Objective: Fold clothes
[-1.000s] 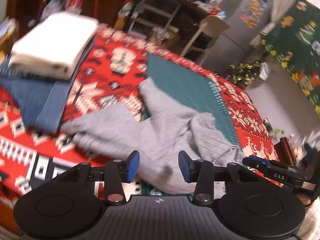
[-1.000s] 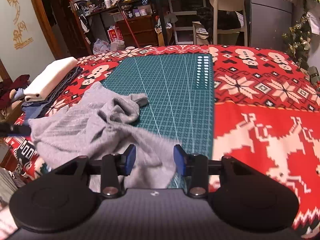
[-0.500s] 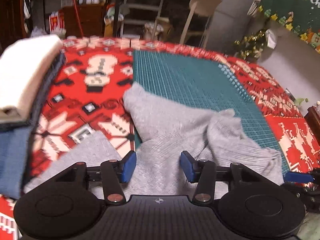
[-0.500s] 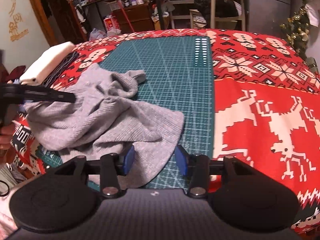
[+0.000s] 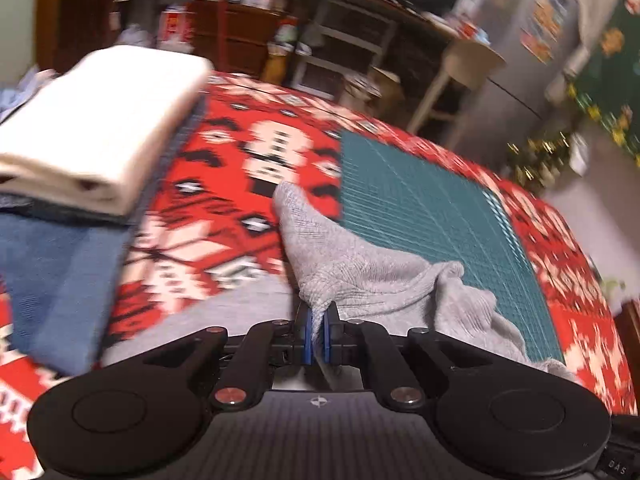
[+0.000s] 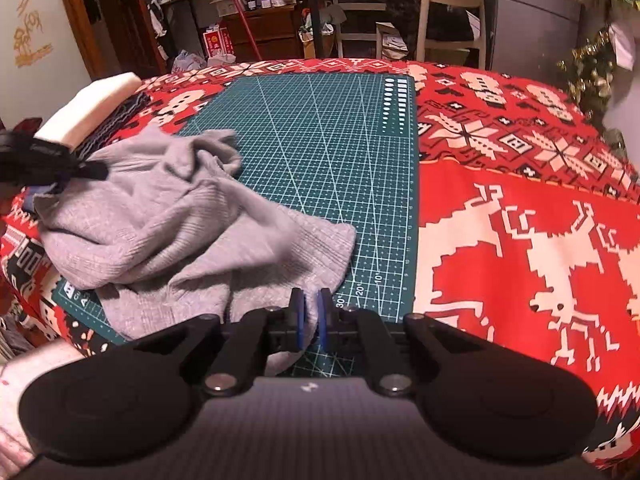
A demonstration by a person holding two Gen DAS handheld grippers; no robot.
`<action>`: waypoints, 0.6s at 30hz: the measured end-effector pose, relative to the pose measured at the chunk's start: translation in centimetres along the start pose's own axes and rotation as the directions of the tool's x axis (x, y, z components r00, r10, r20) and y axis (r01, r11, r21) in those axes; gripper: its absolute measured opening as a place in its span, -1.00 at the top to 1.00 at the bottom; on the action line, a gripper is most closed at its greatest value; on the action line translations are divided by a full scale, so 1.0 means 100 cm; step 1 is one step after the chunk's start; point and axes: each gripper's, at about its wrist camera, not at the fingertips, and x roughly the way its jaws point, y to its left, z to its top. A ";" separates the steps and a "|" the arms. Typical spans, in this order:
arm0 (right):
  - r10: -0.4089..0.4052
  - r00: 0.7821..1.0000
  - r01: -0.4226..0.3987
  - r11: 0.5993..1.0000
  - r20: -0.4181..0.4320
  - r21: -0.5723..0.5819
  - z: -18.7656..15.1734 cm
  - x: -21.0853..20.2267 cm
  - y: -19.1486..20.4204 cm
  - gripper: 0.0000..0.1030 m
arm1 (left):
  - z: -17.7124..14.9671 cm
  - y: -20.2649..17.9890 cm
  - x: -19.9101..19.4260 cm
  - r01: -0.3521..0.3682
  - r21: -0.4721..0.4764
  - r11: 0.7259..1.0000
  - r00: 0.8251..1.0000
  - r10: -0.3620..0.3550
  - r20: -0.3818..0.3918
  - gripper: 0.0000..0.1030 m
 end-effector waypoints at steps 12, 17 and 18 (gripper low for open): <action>-0.003 1.000 0.003 1.000 0.013 0.024 0.005 -0.003 -0.008 0.58 | -0.013 0.023 -0.021 0.024 -0.060 0.998 1.000 -0.025 -0.011 0.81; 0.024 0.998 -0.027 0.999 0.061 0.041 0.014 -0.013 -0.009 0.58 | -0.012 0.019 -0.029 0.056 -0.052 0.997 0.998 -0.056 0.006 0.72; 0.034 0.997 -0.036 0.999 0.068 0.036 0.017 -0.012 -0.007 0.58 | -0.012 0.018 -0.031 0.060 -0.052 0.997 0.998 -0.060 0.007 0.72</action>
